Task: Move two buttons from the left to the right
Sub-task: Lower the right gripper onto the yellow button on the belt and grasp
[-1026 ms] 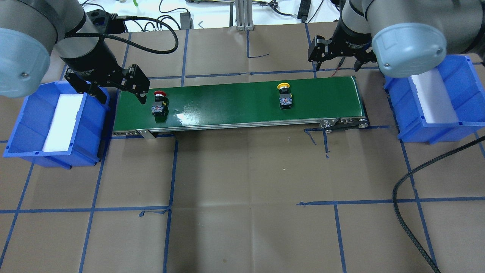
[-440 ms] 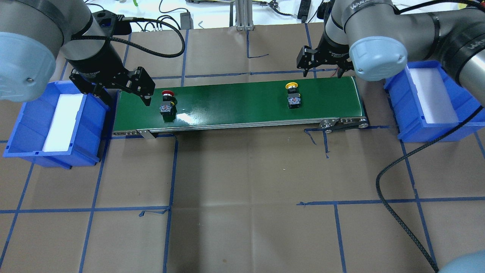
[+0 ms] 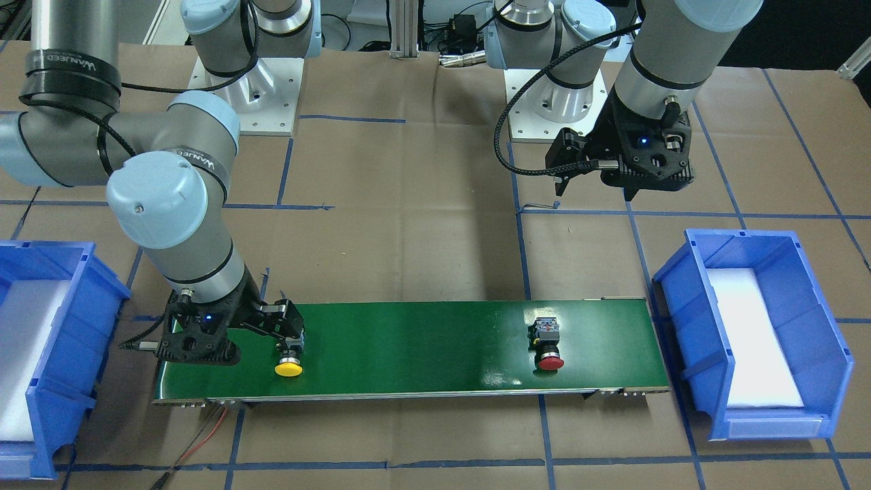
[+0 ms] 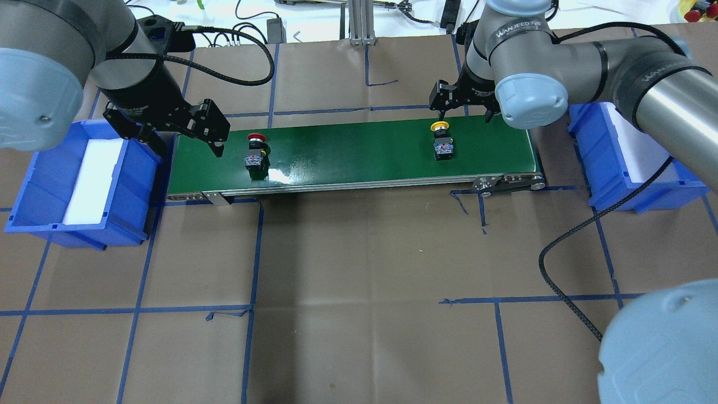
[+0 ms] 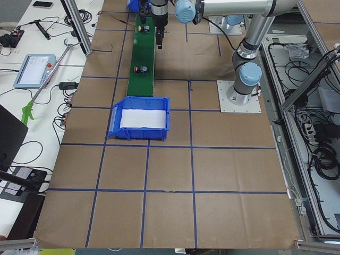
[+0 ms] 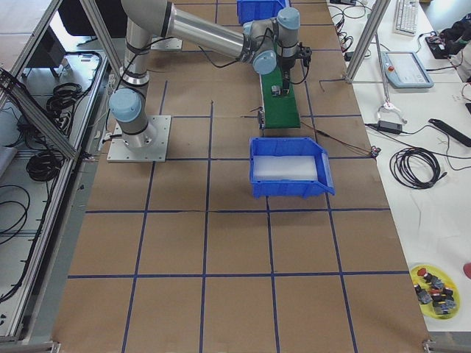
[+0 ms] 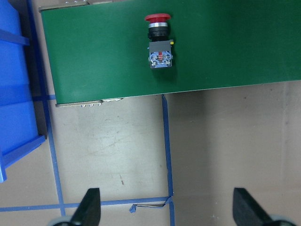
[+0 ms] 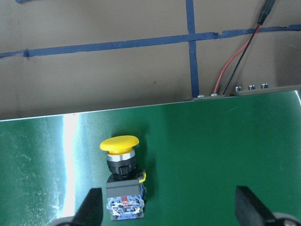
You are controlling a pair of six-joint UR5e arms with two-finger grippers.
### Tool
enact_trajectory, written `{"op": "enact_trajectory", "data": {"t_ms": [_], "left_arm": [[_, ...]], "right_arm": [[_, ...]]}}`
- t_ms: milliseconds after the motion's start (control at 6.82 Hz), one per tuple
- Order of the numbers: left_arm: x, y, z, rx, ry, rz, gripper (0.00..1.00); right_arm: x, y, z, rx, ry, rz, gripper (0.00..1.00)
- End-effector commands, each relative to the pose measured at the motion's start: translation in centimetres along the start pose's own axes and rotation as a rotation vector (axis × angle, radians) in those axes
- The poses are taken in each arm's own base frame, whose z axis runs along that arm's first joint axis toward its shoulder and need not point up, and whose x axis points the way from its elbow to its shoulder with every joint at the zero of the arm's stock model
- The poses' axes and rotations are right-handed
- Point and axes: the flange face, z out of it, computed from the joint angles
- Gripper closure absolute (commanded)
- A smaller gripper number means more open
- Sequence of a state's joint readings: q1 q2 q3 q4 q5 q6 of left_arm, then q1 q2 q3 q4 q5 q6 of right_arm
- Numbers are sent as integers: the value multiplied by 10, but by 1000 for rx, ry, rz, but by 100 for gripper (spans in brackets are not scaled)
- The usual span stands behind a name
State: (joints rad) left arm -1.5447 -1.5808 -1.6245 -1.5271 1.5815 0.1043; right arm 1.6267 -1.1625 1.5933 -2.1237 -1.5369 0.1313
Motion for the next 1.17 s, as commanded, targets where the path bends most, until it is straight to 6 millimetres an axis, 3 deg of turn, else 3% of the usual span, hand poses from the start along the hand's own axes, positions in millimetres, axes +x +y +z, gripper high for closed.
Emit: {"op": "enact_trajectory", "data": {"t_ms": [0, 440, 586, 880, 1026], "left_arm": [[0, 0, 0, 0, 0, 0, 0], [0, 0, 0, 2, 0, 2, 0], [0, -1, 0, 3, 0, 2, 0], [0, -1, 0, 3, 0, 2, 0], [0, -1, 0, 5, -1, 2, 0]], "right_arm": [[-6, 0, 19, -23, -2, -9, 1], [-6, 4, 47, -70, 10, -10, 2], [-5, 9, 53, -88, 19, -8, 13], [0, 13, 53, -119, 32, -19, 73], [2, 14, 49, -135, 38, -18, 92]]}}
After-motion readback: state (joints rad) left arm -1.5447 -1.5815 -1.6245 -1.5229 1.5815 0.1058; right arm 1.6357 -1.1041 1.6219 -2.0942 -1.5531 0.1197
